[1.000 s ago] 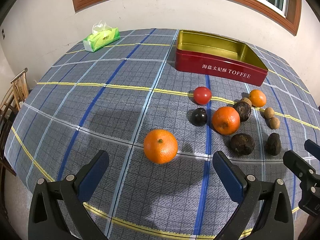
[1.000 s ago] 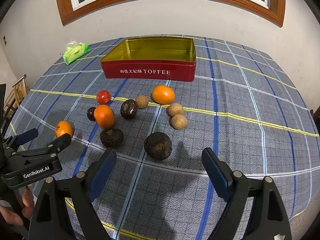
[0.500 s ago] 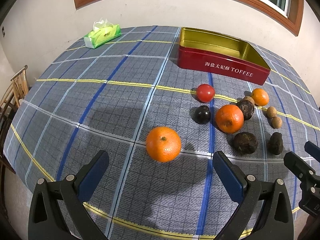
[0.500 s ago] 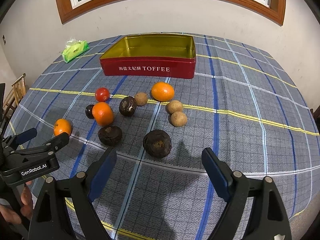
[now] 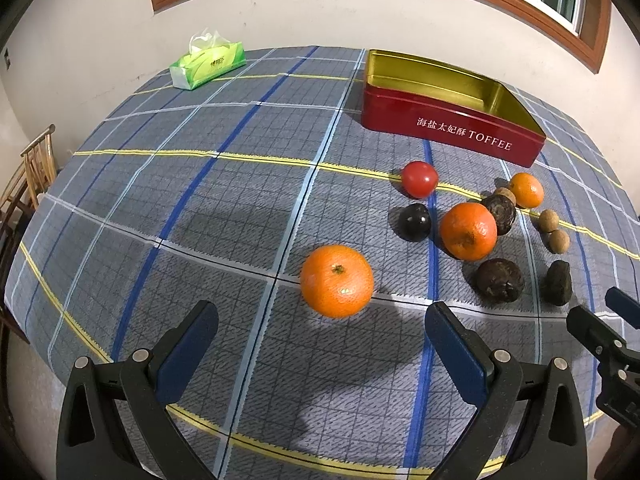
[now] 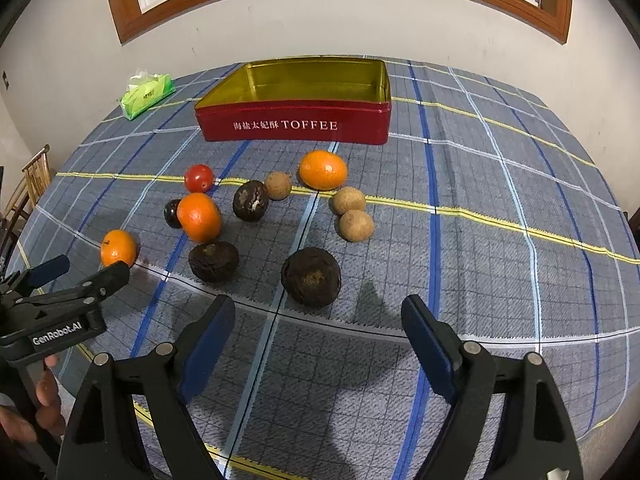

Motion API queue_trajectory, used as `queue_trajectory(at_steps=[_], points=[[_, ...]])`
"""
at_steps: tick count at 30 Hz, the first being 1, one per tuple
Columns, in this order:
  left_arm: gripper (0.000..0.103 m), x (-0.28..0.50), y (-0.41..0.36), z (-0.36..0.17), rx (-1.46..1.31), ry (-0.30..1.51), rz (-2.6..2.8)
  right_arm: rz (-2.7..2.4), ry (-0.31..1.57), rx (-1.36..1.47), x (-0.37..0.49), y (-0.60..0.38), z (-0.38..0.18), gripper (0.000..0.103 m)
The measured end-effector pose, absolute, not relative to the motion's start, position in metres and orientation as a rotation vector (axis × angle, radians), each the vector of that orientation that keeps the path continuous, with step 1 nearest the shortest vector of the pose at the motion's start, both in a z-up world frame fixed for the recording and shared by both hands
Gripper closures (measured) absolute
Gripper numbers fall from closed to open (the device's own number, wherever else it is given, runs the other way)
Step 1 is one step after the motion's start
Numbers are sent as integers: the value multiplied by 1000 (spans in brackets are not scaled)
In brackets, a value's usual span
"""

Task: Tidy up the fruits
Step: 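Lower the left gripper onto the mandarin while the right gripper closes on the dark brown fruit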

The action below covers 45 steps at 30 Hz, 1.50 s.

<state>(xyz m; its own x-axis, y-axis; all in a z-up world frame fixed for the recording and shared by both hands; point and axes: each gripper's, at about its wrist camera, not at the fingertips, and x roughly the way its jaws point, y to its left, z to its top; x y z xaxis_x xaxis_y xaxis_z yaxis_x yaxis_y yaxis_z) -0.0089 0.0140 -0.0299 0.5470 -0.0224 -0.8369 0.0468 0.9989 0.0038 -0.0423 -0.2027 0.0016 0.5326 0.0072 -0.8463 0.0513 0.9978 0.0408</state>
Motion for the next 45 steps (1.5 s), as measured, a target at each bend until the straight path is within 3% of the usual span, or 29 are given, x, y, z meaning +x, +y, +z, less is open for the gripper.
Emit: queue_trajectory(at_steps=[8, 25, 30, 40, 45], points=[[7, -5, 20, -35, 11, 1017, -33, -22, 1048, 77, -39, -206, -13, 28], [10, 12, 17, -48, 38, 1031, -28, -12, 1078, 87, -14, -212, -29, 36], [16, 17, 14, -49, 52, 1025, -34, -13, 1079, 76, -8, -212, -29, 38], [31, 18, 13, -52, 45, 1025, -57, -2, 1076, 40, -8, -204, -28, 58], [45, 15, 11, -51, 30, 1021, -85, 3, 1074, 32, -9, -202, -27, 62]])
